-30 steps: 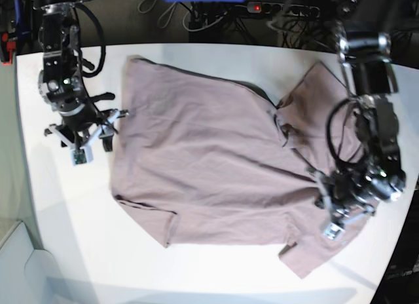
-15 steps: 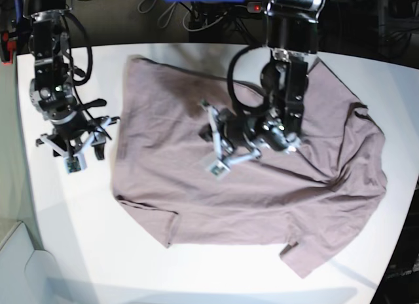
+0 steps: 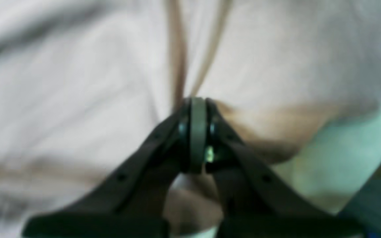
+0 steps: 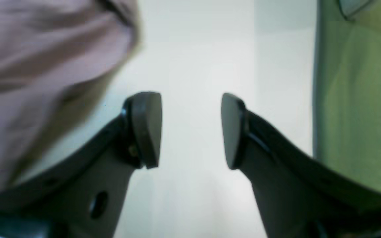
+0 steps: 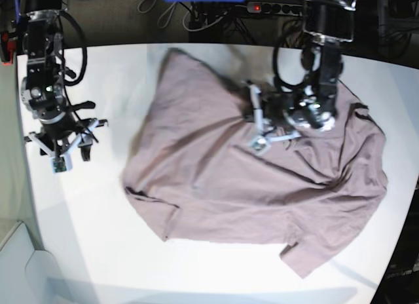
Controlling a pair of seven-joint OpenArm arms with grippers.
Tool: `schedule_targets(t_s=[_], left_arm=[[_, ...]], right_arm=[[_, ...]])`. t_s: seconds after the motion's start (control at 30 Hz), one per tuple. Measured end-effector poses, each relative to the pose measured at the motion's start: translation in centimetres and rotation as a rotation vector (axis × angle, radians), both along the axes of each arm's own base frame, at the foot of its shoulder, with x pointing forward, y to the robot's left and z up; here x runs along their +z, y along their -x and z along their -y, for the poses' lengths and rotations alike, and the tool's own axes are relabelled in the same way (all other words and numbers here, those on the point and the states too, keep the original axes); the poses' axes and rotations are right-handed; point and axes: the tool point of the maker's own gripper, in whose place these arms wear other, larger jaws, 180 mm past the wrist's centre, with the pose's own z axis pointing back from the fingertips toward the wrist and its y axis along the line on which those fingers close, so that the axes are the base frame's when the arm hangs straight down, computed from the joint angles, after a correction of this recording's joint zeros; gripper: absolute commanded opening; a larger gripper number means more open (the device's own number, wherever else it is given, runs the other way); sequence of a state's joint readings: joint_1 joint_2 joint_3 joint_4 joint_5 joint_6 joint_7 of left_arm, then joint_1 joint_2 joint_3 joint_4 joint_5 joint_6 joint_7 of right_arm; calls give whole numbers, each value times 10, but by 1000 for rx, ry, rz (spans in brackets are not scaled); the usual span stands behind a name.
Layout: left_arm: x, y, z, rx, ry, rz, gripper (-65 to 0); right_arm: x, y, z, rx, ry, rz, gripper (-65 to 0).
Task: Layout the t-shirt on the table in an organized manner, then fold the t-shirt properly
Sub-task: 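Grasp the shirt with the left gripper and drag it across the table, then grasp the shirt edge with the right gripper and pull it toward the left gripper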
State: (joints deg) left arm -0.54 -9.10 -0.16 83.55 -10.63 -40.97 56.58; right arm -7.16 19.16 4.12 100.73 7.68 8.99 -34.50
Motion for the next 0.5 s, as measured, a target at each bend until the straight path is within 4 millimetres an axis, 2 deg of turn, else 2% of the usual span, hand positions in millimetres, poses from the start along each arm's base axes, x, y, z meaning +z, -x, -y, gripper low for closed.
schedule_targets(t_s=[0.13, 0.2, 0.3, 0.5], left_arm=[[2, 7, -74, 122, -121, 7, -646], [3, 9, -100, 165, -171, 1, -646], [4, 13, -120, 203, -200, -4, -646], [3, 23, -143, 263, -214, -12, -646]], right_arm=[[1, -5, -14, 0, -43, 15, -386], [5, -13, -25, 17, -60, 33, -386], [2, -26, -56, 97, -72, 29, -386], [-21, -33, -137, 309, -78, -45, -386]])
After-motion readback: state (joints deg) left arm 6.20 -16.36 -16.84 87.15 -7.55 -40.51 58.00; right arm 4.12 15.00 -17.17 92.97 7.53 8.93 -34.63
